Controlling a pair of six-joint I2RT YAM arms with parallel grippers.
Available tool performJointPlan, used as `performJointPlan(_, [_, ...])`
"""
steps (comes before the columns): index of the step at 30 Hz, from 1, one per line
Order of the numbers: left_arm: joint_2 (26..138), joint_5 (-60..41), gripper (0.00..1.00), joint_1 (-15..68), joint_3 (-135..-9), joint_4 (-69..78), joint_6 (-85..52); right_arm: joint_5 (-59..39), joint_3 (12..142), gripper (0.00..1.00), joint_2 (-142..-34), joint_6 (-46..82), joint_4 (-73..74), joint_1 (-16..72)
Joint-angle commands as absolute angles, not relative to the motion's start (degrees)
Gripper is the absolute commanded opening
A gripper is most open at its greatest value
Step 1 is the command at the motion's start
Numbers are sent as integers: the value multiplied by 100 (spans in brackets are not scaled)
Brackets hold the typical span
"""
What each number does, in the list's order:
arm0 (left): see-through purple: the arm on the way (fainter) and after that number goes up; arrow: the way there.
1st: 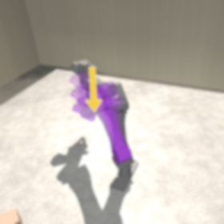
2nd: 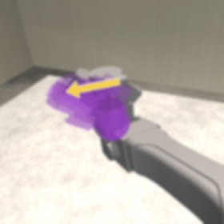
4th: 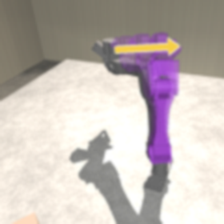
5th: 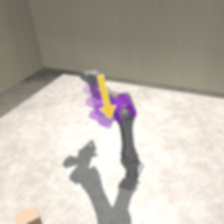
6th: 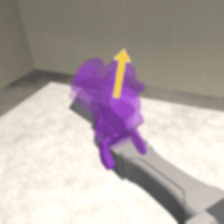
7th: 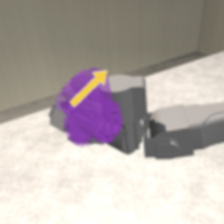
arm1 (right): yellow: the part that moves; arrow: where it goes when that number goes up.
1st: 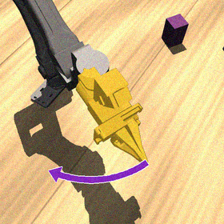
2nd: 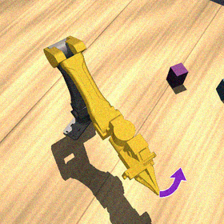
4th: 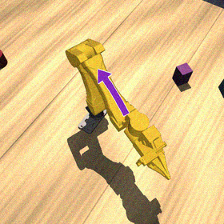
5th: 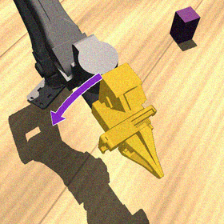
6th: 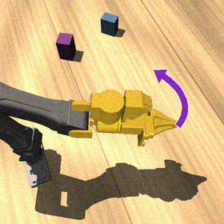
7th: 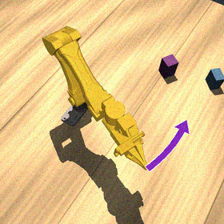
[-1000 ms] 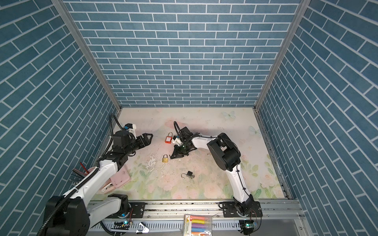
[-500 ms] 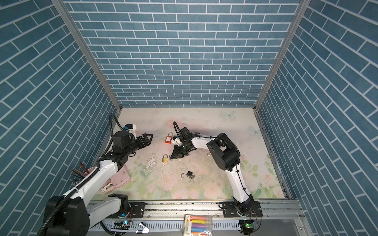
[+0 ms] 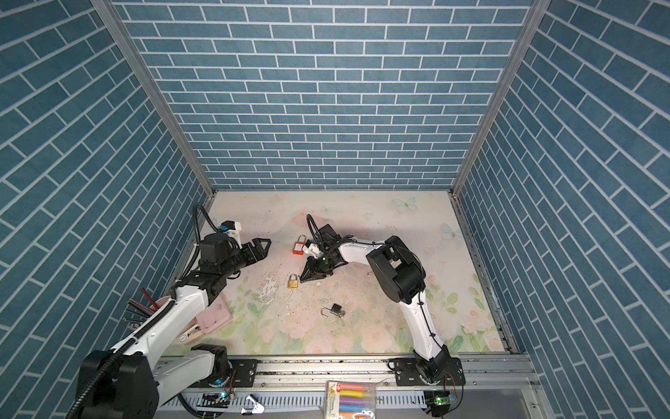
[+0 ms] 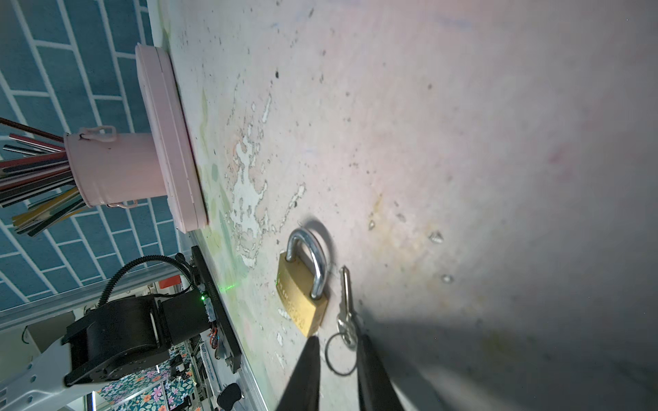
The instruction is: Lock with the key
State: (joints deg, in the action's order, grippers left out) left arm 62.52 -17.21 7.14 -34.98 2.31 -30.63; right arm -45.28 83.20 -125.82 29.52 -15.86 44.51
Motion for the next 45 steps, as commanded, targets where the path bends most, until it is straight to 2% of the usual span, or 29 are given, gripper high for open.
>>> performJointPlan(1, [6144, -1654, 86, 674, -3448, 266, -3059, -4540, 8420, 23, -12606, 2749, -1677, 4465])
performJointPlan(8, [5833, -1552, 86, 655, -3297, 590, -3364, -4039, 8394, 44, -11840, 2248, -1585, 4409])
performJointPlan(13, [5669, -1447, 86, 485, -3180, 770, -3613, -3208, 8046, 46, -10936, 1605, -1679, 4412])
performJointPlan(18, [5889, -1862, 86, 533, -3323, 874, -3529, -2311, 7413, 47, -10166, 1105, -2437, 4501])
performJointPlan(21, [6124, -1595, 86, 840, -3600, 469, -3174, -1612, 6862, 49, -9749, 1089, -2790, 4740])
performJointPlan(25, [6452, -1257, 86, 1370, -3852, 44, -2826, -1148, 6135, 53, -9284, 1182, -2900, 5154])
performJointPlan(28, [6589, -1092, 86, 1824, -3959, -230, -2605, -668, 5754, 61, -9085, 1195, -2935, 5565])
performJointPlan(33, [6542, -526, 86, 2604, -3894, -643, -2433, -590, 5359, 61, -8975, 1131, -2679, 5817])
performJointPlan(45, [6206, -553, 86, 2667, -3345, -659, -2752, -356, 5469, 58, -9363, 840, -2775, 5922])
